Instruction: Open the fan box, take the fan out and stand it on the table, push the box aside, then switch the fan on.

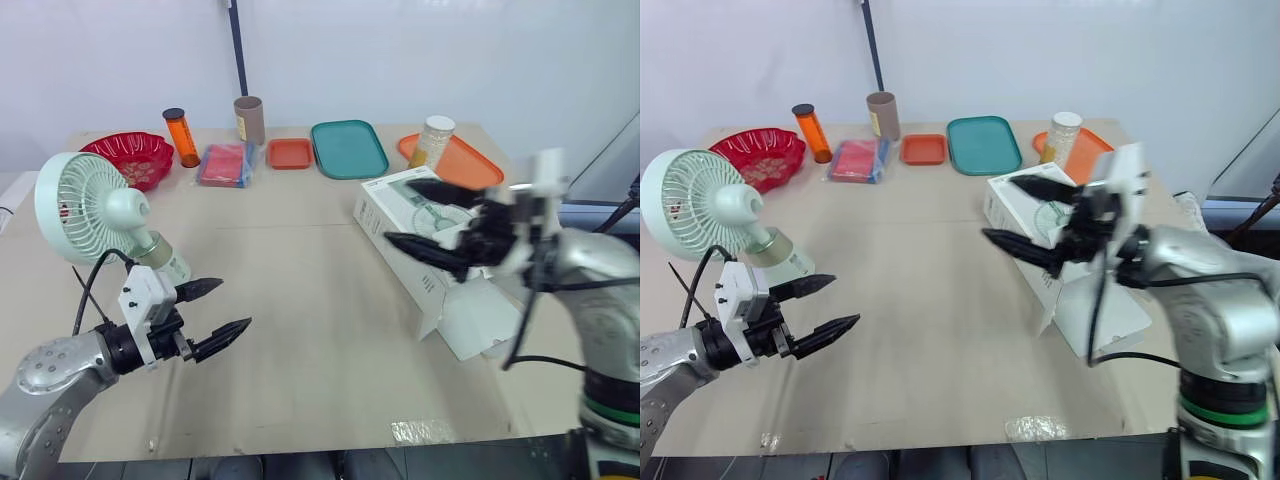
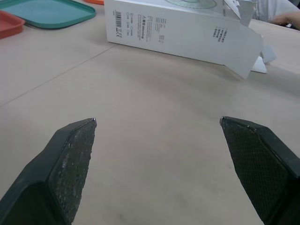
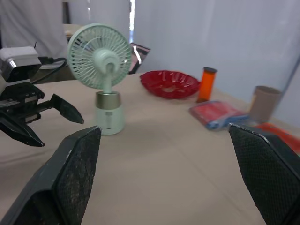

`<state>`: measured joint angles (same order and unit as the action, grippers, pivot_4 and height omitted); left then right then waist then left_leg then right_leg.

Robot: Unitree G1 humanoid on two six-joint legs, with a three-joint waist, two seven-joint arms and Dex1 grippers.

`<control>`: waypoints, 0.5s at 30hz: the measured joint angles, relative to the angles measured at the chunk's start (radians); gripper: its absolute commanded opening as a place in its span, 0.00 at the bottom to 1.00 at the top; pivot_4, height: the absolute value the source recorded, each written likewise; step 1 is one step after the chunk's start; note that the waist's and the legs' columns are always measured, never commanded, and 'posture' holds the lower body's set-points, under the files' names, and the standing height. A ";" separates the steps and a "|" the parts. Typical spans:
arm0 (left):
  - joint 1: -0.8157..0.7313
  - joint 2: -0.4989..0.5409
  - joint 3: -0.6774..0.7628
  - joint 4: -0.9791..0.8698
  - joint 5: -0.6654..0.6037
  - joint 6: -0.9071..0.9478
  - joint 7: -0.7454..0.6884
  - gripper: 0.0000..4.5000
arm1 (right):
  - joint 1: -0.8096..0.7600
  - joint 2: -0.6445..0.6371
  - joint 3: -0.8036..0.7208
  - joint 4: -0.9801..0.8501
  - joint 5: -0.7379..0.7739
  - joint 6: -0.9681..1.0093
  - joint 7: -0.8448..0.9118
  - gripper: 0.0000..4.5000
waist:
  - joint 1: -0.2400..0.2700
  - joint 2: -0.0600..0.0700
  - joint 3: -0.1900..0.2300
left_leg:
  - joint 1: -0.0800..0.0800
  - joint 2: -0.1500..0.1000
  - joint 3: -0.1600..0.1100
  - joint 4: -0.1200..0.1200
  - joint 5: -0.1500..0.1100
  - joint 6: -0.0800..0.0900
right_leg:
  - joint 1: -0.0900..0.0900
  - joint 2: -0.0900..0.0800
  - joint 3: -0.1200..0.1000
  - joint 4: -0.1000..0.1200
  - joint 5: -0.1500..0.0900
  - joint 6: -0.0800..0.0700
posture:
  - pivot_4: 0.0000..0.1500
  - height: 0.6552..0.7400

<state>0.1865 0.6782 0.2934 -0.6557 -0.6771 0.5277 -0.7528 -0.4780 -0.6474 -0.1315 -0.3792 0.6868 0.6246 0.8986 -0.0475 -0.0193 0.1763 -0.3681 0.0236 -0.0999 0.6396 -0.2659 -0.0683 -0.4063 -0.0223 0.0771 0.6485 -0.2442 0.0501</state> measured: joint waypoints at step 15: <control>0.247 -0.184 0.031 -0.057 0.142 -0.140 0.163 1.00 | -0.035 0.193 0.264 0.265 -0.222 -0.190 0.023 0.98 | 0.000 -0.001 0.000 | 0.000 0.000 0.000 0.000 0.000 0.000 | -0.001 0.000 0.000 0.000 0.000 -0.001 | 1.00 1.00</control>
<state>0.4333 0.4945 0.3247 -0.7128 -0.5356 0.3874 -0.5895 -0.5128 -0.4545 0.1325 -0.1143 0.4653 0.4349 0.9218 -0.0470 -0.0198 0.1760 -0.3683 0.0235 -0.0999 0.6395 -0.2660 -0.0682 -0.4070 -0.0226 0.0768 0.6486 -0.2438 0.0496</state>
